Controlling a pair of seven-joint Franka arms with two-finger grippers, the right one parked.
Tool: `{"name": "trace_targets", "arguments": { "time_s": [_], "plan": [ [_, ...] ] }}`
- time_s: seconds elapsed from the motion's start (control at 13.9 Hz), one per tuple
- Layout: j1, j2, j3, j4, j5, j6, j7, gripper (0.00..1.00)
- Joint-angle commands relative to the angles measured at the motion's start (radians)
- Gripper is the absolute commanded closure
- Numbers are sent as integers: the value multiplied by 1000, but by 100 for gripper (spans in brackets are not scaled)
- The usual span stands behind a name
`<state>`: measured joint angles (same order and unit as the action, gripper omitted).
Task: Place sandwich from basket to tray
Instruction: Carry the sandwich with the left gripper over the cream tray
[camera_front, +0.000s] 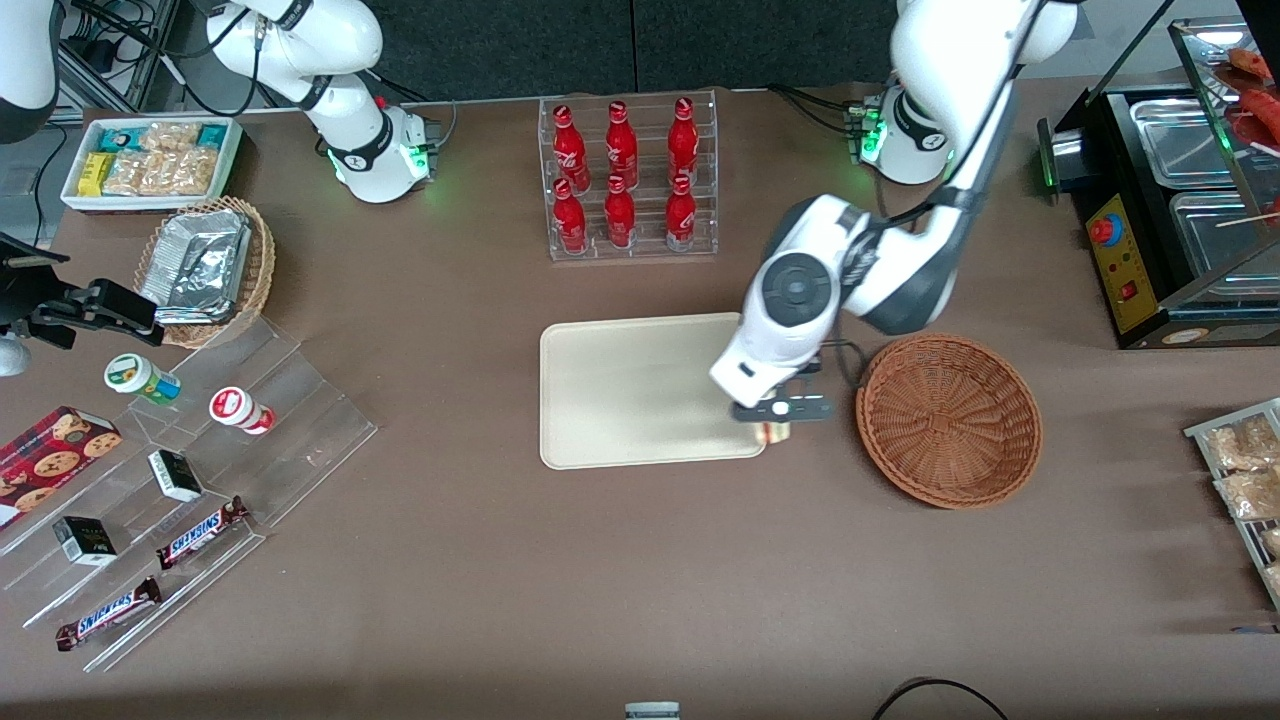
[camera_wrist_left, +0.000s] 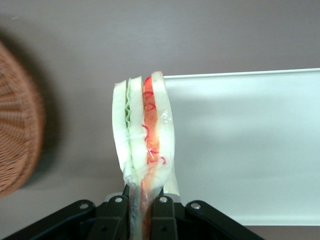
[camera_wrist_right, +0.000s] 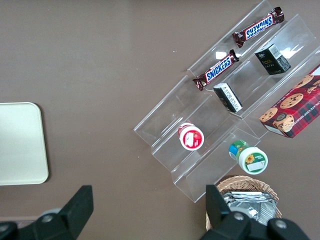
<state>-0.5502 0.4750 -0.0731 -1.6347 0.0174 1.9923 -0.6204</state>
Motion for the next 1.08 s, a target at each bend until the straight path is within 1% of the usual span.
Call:
{"name": "trace_targets", "arguments": {
  "time_s": [0.0,0.07,0.22,0.43,0.58,0.79,1.01],
  "plan": [
    [-71,124,12,166,-7,-26,-67,100],
    [-97,154,9,199,-11,-29,-70,100],
    [-116,185,7,219,-62,-20,-70,100],
    [-155,241,4,274,-67,-20,-71,100],
    [-165,257,3,274,-68,-13,-73,100],
    [-175,263,3,265,-88,45,-75,100],
    [-185,271,4,257,-86,71,-70,100]
  ]
}}
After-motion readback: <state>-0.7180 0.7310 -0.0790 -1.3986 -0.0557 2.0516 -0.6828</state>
